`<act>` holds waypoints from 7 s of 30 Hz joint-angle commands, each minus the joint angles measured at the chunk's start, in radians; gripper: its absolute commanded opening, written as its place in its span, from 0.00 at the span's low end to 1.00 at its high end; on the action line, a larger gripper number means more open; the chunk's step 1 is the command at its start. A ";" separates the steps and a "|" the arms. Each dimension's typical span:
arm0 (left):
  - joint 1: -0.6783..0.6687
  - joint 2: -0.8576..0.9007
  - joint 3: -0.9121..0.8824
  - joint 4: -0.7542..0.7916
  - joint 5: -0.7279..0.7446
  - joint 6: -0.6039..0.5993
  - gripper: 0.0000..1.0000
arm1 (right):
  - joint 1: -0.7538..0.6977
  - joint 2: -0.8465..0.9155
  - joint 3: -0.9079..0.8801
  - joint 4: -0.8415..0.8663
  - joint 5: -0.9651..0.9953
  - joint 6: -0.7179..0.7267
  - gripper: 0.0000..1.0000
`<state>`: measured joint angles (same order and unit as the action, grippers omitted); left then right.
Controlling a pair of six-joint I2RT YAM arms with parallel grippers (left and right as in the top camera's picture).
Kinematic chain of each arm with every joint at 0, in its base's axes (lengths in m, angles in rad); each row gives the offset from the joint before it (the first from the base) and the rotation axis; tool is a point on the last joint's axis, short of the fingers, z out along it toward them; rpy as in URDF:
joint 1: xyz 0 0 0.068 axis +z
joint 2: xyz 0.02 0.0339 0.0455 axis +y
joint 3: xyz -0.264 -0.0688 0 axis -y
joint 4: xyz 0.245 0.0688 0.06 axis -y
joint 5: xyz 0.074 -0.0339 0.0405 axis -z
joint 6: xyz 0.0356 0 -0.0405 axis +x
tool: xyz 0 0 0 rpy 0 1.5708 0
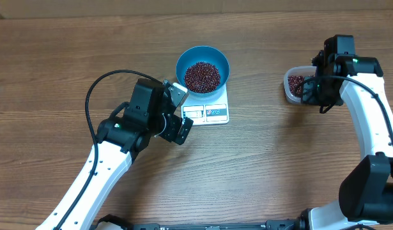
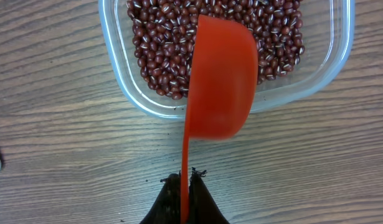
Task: Scoop item into bowl and weigh 150g on scale
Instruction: 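Dig the red scoop into the beans in the clear tub with the right gripper, then lift the filled scoop and carry it over the teal bowl, then tilt the scoop with the right gripper to pour beans into the bowl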
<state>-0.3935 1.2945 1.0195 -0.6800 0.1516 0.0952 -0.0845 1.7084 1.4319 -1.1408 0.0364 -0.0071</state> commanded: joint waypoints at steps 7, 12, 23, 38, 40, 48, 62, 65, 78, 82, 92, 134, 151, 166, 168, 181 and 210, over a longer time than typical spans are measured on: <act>-0.006 0.008 -0.003 0.004 -0.005 -0.006 1.00 | -0.003 0.001 -0.007 0.021 -0.004 -0.077 0.04; -0.006 0.008 -0.003 0.004 -0.005 -0.006 1.00 | -0.003 0.002 -0.007 0.032 0.095 -0.081 0.04; -0.006 0.008 -0.003 0.004 -0.006 -0.006 1.00 | -0.025 0.006 -0.012 0.111 0.161 -0.210 0.04; -0.006 0.008 -0.003 0.004 -0.006 -0.006 1.00 | -0.057 0.120 -0.013 0.122 0.093 -0.212 0.04; -0.006 0.008 -0.003 0.004 -0.006 -0.006 1.00 | -0.057 0.129 -0.013 0.117 0.084 -0.216 0.04; -0.006 0.008 -0.003 0.004 -0.006 -0.006 1.00 | -0.057 0.152 -0.013 0.080 -0.042 -0.286 0.04; -0.006 0.008 -0.003 0.004 -0.006 -0.006 0.99 | -0.057 0.154 -0.013 0.060 -0.259 -0.229 0.04; -0.006 0.008 -0.003 0.004 -0.005 -0.006 1.00 | -0.057 0.162 -0.013 0.067 -0.260 -0.145 0.04; -0.006 0.008 -0.003 0.004 -0.006 -0.006 0.99 | -0.130 0.245 -0.013 0.083 -0.492 -0.045 0.04; -0.006 0.008 -0.003 0.004 -0.005 -0.006 1.00 | -0.193 0.245 -0.013 0.083 -0.595 -0.045 0.04; -0.006 0.008 -0.003 0.004 -0.006 -0.006 1.00 | -0.301 0.245 -0.013 0.088 -0.729 -0.090 0.04; -0.006 0.008 -0.003 0.004 -0.006 -0.006 1.00 | -0.538 0.245 -0.012 -0.174 -1.204 -0.568 0.04; -0.006 0.008 -0.003 0.004 -0.005 -0.006 0.99 | -0.221 0.244 0.090 -0.122 -1.280 -0.407 0.04; -0.006 0.008 -0.003 0.004 -0.005 -0.006 1.00 | 0.098 0.244 0.124 0.294 -1.128 0.093 0.04; -0.006 0.008 -0.003 0.004 -0.005 -0.006 1.00 | 0.147 0.244 0.149 0.301 -1.054 0.112 0.04; -0.006 0.008 -0.003 0.004 -0.006 -0.006 1.00 | 0.413 0.244 0.429 0.085 -0.270 0.107 0.04; -0.006 0.008 -0.003 0.004 -0.006 -0.006 1.00 | 0.665 0.238 0.434 0.076 0.253 0.077 0.04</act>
<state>-0.3931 1.2945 1.0195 -0.6796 0.1513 0.0952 0.5995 1.9553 1.8309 -1.0702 0.3786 0.0776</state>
